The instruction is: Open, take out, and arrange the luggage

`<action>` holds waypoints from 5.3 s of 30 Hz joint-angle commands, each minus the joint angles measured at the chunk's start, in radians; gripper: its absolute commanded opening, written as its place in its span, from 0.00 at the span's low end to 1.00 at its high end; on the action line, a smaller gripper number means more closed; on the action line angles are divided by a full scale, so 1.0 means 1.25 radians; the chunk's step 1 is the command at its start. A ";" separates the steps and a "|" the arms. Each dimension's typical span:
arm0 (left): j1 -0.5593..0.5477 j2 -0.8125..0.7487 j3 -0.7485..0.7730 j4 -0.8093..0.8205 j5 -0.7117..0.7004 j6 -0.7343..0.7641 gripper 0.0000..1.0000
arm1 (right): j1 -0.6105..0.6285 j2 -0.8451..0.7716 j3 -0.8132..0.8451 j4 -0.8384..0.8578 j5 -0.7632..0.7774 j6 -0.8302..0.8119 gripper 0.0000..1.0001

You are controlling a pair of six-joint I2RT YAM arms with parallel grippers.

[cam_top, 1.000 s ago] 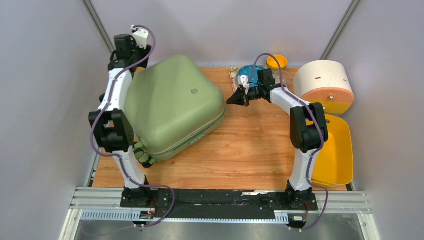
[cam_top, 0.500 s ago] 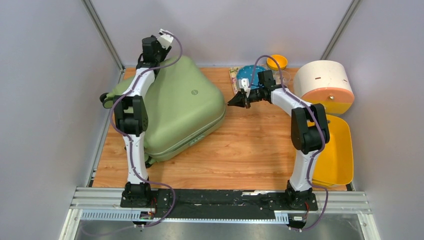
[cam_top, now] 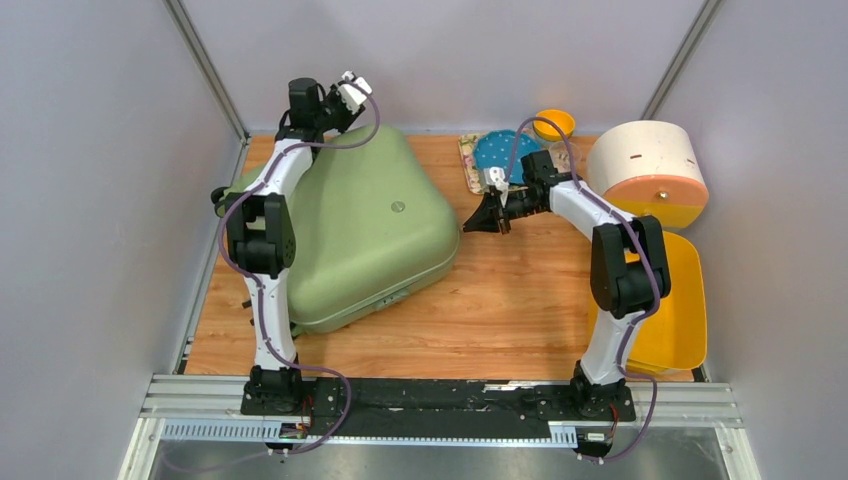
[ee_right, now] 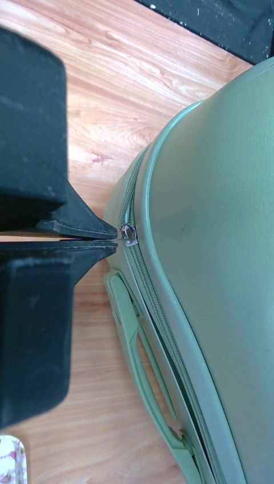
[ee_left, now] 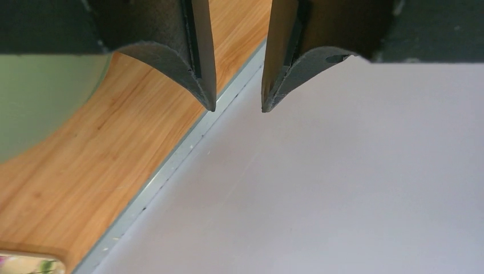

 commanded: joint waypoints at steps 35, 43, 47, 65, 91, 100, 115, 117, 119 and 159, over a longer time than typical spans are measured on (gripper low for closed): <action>-0.205 0.079 0.013 -0.826 0.325 0.491 0.40 | -0.041 0.239 0.365 -0.508 -0.085 -0.275 0.00; -0.238 0.072 -0.004 -0.895 0.340 0.573 0.39 | -0.043 0.210 0.273 0.191 0.034 0.376 0.00; -0.245 0.054 -0.027 -0.915 0.358 0.594 0.37 | -0.034 0.197 0.254 0.246 0.052 0.445 0.00; -0.286 -0.151 -0.260 -0.907 0.377 0.451 0.30 | 0.062 -0.120 -0.164 0.374 0.255 0.468 0.00; 0.404 -0.819 -0.721 -0.507 -0.264 -0.529 0.36 | 0.057 -0.084 -0.050 0.140 0.268 0.290 0.00; 0.305 -0.665 -0.704 -0.455 -0.021 -0.400 0.44 | 0.089 -0.117 -0.088 0.096 0.234 0.214 0.00; 0.093 -0.202 -0.165 -0.615 0.167 -0.159 0.45 | 0.164 -0.222 -0.145 -0.062 0.190 0.062 0.00; 0.099 -0.175 -0.119 -0.649 0.165 -0.136 0.46 | 0.166 -0.225 -0.136 -0.050 0.211 0.085 0.00; 0.121 -0.187 -0.118 -0.625 0.156 -0.174 0.48 | 0.163 -0.214 -0.120 -0.017 0.255 0.158 0.00; -0.304 -0.111 -0.229 0.121 -0.092 -0.011 0.53 | 0.166 -0.231 -0.182 0.241 0.337 0.407 0.00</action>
